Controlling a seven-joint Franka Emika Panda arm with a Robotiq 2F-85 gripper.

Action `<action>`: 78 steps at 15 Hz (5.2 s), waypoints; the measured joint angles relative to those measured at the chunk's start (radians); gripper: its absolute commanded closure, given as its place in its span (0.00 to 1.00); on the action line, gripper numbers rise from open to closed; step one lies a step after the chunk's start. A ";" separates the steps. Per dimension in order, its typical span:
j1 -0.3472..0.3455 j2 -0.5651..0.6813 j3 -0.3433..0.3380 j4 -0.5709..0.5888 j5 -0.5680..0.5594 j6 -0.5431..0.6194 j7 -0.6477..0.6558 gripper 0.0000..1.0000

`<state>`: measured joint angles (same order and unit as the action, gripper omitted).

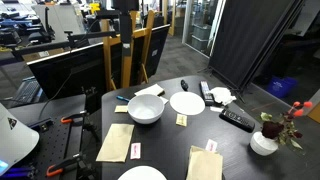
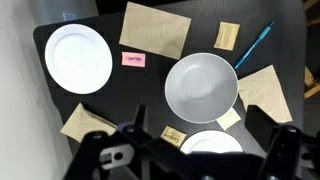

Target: Put the blue pen in the bowl

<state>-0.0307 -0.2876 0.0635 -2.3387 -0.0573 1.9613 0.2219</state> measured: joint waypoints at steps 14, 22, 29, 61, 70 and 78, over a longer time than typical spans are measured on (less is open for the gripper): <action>0.044 -0.004 0.018 -0.058 0.030 0.059 0.023 0.00; 0.101 -0.032 0.109 -0.243 0.123 0.256 0.254 0.00; 0.137 -0.011 0.203 -0.327 0.192 0.445 0.488 0.00; 0.326 0.649 0.031 -0.152 -0.169 0.873 0.943 0.00; 0.385 0.714 -0.019 -0.126 -0.130 0.897 0.939 0.16; 0.385 0.729 -0.033 -0.122 -0.104 0.899 0.934 0.80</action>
<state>0.3546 0.4416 0.0307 -2.4611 -0.1608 2.8604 1.1563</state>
